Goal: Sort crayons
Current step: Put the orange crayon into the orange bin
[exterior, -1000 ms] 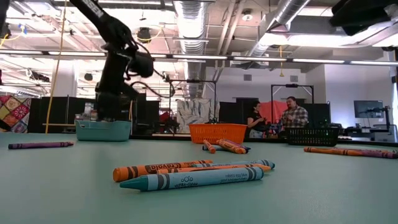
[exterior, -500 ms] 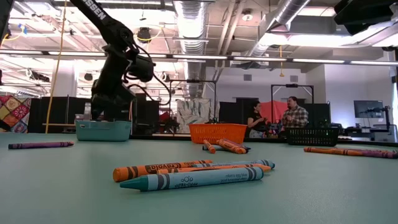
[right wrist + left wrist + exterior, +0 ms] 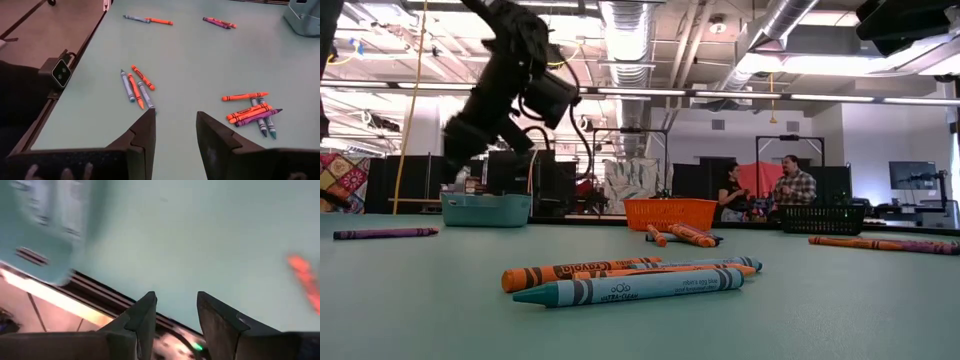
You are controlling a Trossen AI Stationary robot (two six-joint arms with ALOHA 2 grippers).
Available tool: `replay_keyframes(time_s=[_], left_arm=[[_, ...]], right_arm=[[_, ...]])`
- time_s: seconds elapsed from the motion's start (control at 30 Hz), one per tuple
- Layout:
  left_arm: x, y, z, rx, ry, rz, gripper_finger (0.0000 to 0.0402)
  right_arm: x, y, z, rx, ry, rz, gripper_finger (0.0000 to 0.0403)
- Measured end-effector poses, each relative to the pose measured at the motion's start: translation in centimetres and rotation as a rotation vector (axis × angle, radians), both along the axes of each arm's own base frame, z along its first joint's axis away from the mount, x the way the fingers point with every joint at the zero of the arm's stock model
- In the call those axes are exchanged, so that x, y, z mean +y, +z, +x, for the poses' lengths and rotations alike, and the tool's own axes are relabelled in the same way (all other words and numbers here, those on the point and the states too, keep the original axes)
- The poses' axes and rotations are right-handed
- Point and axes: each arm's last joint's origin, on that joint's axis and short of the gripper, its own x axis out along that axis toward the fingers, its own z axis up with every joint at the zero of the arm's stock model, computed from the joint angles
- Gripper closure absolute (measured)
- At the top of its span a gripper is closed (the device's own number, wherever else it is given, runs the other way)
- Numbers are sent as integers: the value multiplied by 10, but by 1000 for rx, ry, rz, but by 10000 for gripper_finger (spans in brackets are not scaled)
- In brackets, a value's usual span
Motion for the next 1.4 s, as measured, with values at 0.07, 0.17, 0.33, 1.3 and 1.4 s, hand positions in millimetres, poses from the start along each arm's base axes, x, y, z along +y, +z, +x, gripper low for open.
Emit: replay_keyframes(time_s=[0.07, 0.17, 0.33, 1.3, 1.4], left_arm=[[-22, 2, 5, 27, -20, -36, 269], [-58, 4, 12, 52, -68, -60, 269], [-123, 4, 18, 50, -174, -86, 269], [-339, -6, -29, -853, 222, 101, 269], [-337, -8, -33, -836, 274, 150, 269]], right_arm=[[0, 0, 0, 0, 0, 0, 270], [0, 0, 0, 0, 0, 0, 270], [0, 0, 0, 2, 2, -5, 270], [0, 0, 0, 3, 1, -2, 270], [0, 0, 0, 1, 10, -18, 270]])
